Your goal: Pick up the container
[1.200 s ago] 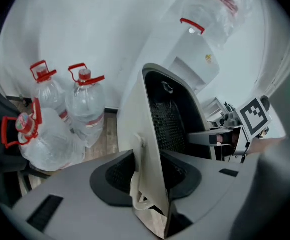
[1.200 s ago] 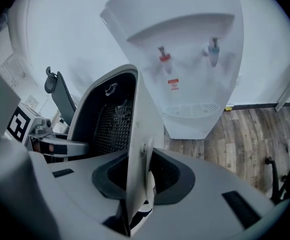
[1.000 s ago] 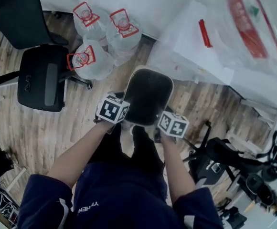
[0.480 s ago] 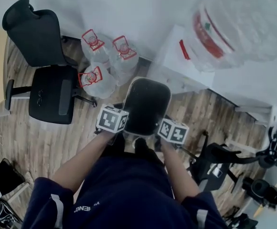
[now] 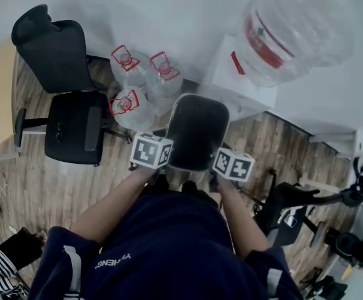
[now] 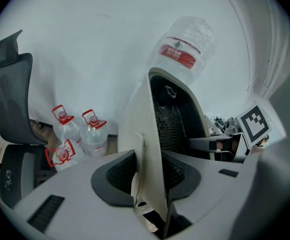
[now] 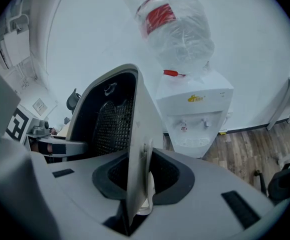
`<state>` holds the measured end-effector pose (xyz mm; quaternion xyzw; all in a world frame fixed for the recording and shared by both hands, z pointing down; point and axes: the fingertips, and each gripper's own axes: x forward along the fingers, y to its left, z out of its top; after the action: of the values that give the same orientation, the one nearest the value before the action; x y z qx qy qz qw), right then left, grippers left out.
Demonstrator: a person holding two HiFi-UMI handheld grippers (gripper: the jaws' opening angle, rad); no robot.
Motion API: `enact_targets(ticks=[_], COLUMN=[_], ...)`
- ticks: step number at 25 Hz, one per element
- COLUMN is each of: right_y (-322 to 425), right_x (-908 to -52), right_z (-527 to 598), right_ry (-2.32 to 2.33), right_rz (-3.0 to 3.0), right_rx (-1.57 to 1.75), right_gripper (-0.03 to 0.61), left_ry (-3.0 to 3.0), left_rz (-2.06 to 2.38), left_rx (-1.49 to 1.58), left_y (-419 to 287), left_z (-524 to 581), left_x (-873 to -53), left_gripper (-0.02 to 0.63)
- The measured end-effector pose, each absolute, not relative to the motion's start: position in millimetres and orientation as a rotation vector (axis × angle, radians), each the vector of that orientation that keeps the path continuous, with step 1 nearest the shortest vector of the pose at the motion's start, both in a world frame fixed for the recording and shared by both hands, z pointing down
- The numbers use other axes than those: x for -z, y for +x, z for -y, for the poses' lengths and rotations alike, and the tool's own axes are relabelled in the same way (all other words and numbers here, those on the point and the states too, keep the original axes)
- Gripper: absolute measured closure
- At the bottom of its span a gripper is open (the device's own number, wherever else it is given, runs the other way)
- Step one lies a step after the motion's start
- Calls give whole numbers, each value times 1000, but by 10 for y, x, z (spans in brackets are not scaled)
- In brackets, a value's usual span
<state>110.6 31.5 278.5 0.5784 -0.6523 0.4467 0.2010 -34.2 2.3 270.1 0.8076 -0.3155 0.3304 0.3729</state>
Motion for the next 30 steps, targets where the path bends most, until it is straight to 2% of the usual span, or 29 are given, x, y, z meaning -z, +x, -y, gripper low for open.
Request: enact_targets(ticks=[30], right_y=[1187], right_x=[-2938], right_z=[-232], right_ry=[1640], right_rz=[1781], right_rx=[-1247], right_gripper=[495], left_ry=[2042], left_rz=[770], left_rx=[-826], left_y=[-256], left_z=[75], left_x=[-2884], left_gripper=[479])
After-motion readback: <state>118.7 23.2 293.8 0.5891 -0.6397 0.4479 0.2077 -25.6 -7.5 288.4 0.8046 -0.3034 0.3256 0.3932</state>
